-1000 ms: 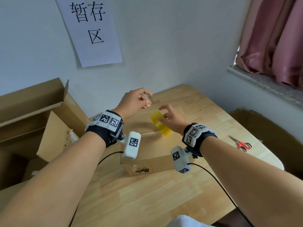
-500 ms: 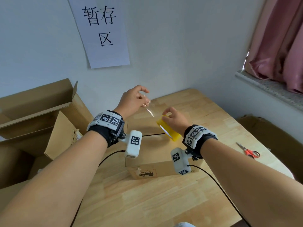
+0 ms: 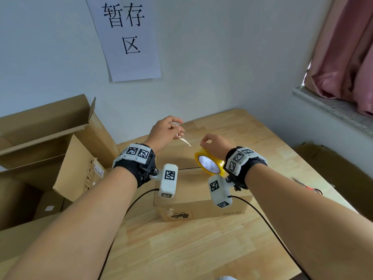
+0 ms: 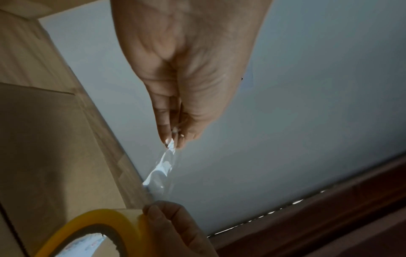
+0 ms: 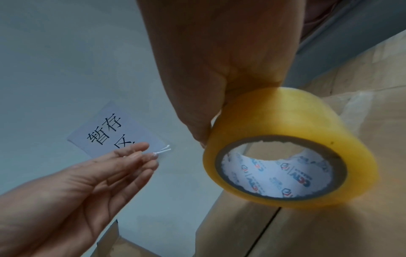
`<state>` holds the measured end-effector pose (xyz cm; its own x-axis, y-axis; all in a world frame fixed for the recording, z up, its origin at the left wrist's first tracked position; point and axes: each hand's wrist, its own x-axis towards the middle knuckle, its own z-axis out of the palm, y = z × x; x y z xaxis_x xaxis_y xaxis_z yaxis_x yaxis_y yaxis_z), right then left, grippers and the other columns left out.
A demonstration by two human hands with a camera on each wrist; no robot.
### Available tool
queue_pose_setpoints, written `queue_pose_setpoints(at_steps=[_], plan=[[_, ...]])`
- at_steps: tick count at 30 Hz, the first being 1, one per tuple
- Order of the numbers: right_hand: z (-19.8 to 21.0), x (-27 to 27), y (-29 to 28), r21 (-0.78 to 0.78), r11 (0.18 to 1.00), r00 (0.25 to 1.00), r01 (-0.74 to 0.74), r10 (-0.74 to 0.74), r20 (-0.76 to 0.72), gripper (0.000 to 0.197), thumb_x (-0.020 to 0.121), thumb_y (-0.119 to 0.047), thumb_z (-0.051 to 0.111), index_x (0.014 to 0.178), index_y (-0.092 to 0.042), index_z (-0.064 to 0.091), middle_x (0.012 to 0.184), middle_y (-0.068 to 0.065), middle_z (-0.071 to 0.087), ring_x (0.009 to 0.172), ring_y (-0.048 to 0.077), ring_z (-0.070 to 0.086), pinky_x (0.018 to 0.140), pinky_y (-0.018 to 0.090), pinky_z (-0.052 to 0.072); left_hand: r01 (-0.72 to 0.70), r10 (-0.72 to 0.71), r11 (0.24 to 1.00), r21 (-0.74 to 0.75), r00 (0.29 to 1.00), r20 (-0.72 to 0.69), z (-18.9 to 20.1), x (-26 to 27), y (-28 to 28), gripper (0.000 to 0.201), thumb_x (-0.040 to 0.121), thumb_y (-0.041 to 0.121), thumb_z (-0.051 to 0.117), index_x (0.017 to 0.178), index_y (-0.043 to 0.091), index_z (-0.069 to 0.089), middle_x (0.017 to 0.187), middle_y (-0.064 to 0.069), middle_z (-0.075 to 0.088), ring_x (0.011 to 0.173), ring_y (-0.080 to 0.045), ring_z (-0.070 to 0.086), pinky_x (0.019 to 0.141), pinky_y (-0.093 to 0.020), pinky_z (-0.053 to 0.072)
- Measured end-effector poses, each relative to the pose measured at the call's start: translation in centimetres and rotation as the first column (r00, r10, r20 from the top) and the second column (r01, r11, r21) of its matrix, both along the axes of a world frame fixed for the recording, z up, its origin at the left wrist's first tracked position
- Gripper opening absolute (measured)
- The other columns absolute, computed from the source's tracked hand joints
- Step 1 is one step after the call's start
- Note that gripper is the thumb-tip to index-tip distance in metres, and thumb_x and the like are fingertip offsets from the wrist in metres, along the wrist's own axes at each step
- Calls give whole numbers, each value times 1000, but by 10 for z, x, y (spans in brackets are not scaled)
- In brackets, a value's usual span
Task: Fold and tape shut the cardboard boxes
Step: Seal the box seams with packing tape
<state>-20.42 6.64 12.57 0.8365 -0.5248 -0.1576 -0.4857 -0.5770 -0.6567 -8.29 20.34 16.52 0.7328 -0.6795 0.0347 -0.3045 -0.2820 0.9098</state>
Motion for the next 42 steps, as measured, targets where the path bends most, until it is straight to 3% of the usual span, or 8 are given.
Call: queue_pose_setpoints(at_steps=[3,12,16,19,26,34,39,42], plan=[[2,9,0,-35,998,998,-56,56,12,24,93,-17,48,114,-9,59,116,8,61,111,22,53,86,27,40,-30,29,999,-24,999,-36,0,2,-1,19,91,5,56,108,11,61,85,-5,69,84,-18,67,79,-24,56],[-7,5,5,-4,1000,989,-12,12,146,21,92,-26,56,98,-9,66,102,3,66,86,18,55,75,28,42,-73,72,997,19,997,32,-1,6,-1,18,90,8,58,108,12,62,87,-7,72,78,-16,68,74,-19,56],[-6,10,5,-46,998,985,-31,38,165,16,91,-20,56,104,-15,65,99,0,66,94,18,58,76,28,44,-100,100,995,12,995,-4,-5,7,-1,16,91,8,57,105,13,62,85,-5,70,79,-17,67,75,-21,56],[-2,17,11,-84,989,978,-122,134,161,28,90,-4,51,113,-19,53,100,-5,66,93,16,61,81,31,49,-109,109,994,4,992,-57,-6,7,1,17,92,7,56,107,12,61,86,-6,69,81,-18,67,78,-24,56],[-6,16,15,-73,984,969,-164,174,174,49,78,12,33,94,-34,42,105,-13,60,77,9,66,74,37,55,-115,121,992,57,986,-114,-7,9,5,19,91,9,56,109,10,60,92,-9,69,77,-14,67,77,-21,56],[-9,13,13,-117,958,955,-261,274,111,65,78,14,33,105,-38,63,113,-19,58,85,3,60,72,28,50,-111,128,991,79,956,-263,-12,8,6,27,91,4,56,118,4,56,91,-8,67,79,-14,65,71,-18,56],[-11,13,14,-88,972,968,-220,228,102,63,82,11,36,111,-38,64,105,-20,60,86,-1,55,78,26,50,44,8,992,118,914,-406,-8,16,20,48,88,10,65,133,14,48,110,-6,70,100,-14,67,95,-30,51],[-13,14,14,-109,969,970,-221,230,84,61,83,9,35,114,-36,63,106,-21,58,86,0,55,78,25,50,205,-97,954,220,902,-421,-4,24,33,71,83,10,71,141,35,38,141,8,43,122,-13,54,106,-33,40]])
